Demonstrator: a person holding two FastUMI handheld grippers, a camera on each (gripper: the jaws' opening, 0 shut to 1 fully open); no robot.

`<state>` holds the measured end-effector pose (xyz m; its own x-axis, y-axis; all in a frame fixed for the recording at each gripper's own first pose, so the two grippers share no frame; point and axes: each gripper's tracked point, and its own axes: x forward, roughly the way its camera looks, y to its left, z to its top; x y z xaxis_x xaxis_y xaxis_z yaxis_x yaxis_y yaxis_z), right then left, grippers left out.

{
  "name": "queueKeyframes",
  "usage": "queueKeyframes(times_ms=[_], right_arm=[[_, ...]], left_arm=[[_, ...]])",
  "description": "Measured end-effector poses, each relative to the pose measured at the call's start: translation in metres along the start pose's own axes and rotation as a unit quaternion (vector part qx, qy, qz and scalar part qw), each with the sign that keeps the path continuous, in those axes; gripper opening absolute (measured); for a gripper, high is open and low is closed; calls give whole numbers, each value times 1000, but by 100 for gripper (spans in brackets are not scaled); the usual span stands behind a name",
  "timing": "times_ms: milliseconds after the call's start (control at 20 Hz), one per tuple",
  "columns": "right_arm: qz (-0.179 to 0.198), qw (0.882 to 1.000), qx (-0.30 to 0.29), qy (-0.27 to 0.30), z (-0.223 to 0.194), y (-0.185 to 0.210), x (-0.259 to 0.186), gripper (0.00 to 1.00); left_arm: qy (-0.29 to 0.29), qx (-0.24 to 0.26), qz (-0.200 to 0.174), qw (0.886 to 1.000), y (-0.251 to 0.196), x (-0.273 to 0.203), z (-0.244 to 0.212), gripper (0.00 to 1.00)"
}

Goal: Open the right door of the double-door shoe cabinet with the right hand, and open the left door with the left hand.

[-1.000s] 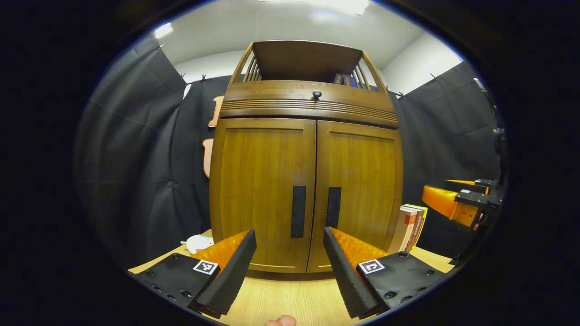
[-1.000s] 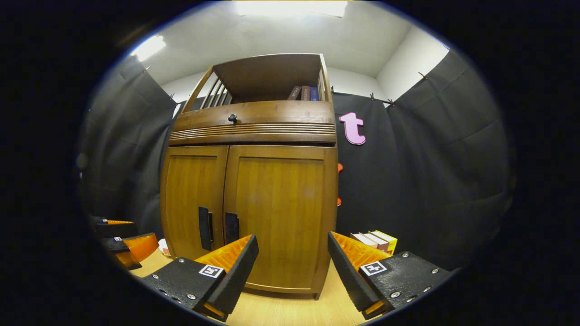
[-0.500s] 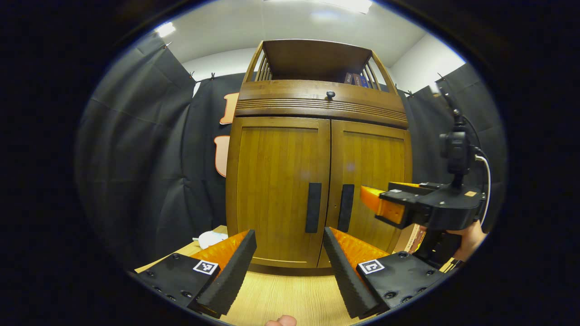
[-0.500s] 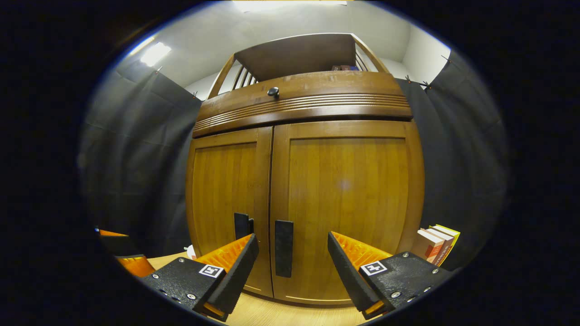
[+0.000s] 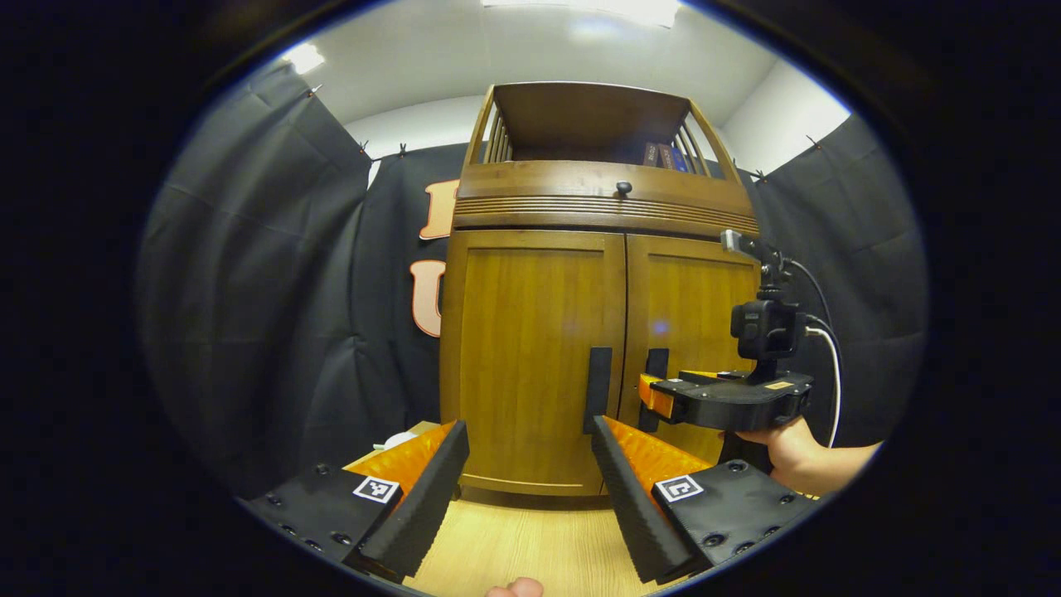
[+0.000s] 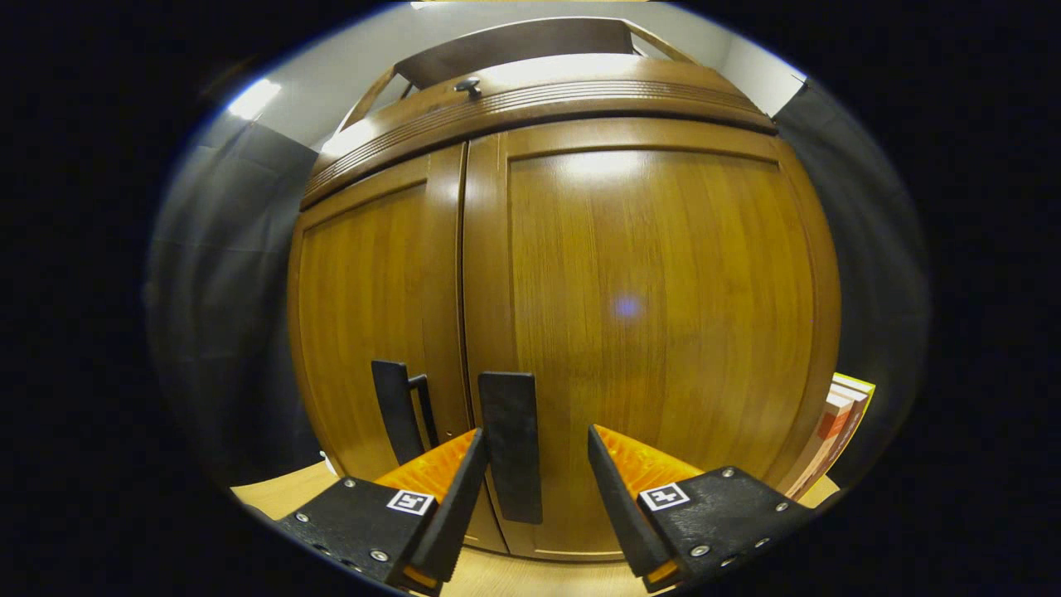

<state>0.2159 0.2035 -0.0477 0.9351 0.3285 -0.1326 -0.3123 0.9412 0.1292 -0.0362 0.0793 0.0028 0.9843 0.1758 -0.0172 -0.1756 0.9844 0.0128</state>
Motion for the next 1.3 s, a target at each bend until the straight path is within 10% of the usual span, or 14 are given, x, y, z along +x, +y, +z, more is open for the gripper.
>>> queueKeyframes(times_ms=[600, 1300], right_arm=[[-2, 1000, 10, 11, -23, 12, 16, 27], [49, 999, 7, -3, -25, 11, -59, 22]], left_arm=[[-3, 8, 2, 1000, 0, -6, 8, 96], [5, -1, 24, 1000, 6, -13, 9, 96]])
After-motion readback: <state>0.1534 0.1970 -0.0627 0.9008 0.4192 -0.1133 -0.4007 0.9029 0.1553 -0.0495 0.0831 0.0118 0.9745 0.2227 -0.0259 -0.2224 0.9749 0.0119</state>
